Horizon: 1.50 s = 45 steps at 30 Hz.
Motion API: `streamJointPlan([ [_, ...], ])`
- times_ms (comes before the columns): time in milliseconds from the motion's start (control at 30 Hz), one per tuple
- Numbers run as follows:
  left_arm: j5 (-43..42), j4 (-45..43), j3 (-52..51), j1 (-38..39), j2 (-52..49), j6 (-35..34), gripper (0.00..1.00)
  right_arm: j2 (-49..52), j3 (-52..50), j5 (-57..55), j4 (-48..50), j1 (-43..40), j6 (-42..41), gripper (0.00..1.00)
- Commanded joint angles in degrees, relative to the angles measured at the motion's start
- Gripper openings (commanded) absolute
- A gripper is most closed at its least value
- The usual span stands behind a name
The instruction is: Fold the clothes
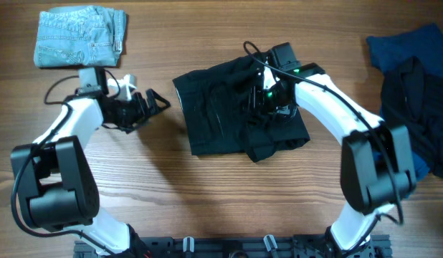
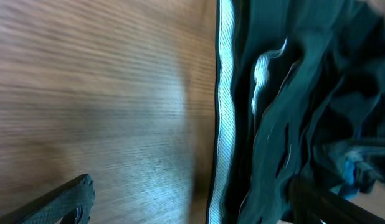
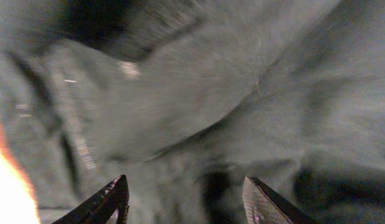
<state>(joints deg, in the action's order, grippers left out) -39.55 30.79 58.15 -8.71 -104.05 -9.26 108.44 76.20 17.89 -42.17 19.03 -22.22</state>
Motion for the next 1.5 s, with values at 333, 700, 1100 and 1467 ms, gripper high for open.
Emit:
streamJointPlan([
  [333,-0.94,-9.38,-3.85,12.07,-0.76,-11.85,1.00,-19.08,-0.35,-5.55,-8.17,0.09,1.29,0.69],
  [700,7.30,-10.51,-3.96,16.85,-0.76,-20.33,1.00,-19.04,-0.35,-5.86,-11.47,0.09,2.64,0.71],
  [1100,7.93,-13.25,-3.96,17.27,-4.33,-24.46,1.00,-19.04,-0.35,-5.42,-11.47,0.09,2.56,0.71],
  [1467,7.67,-15.63,-3.96,17.73,-10.62,-24.22,0.79,-19.04,-0.35,-5.46,-11.26,0.09,2.71,0.77],
])
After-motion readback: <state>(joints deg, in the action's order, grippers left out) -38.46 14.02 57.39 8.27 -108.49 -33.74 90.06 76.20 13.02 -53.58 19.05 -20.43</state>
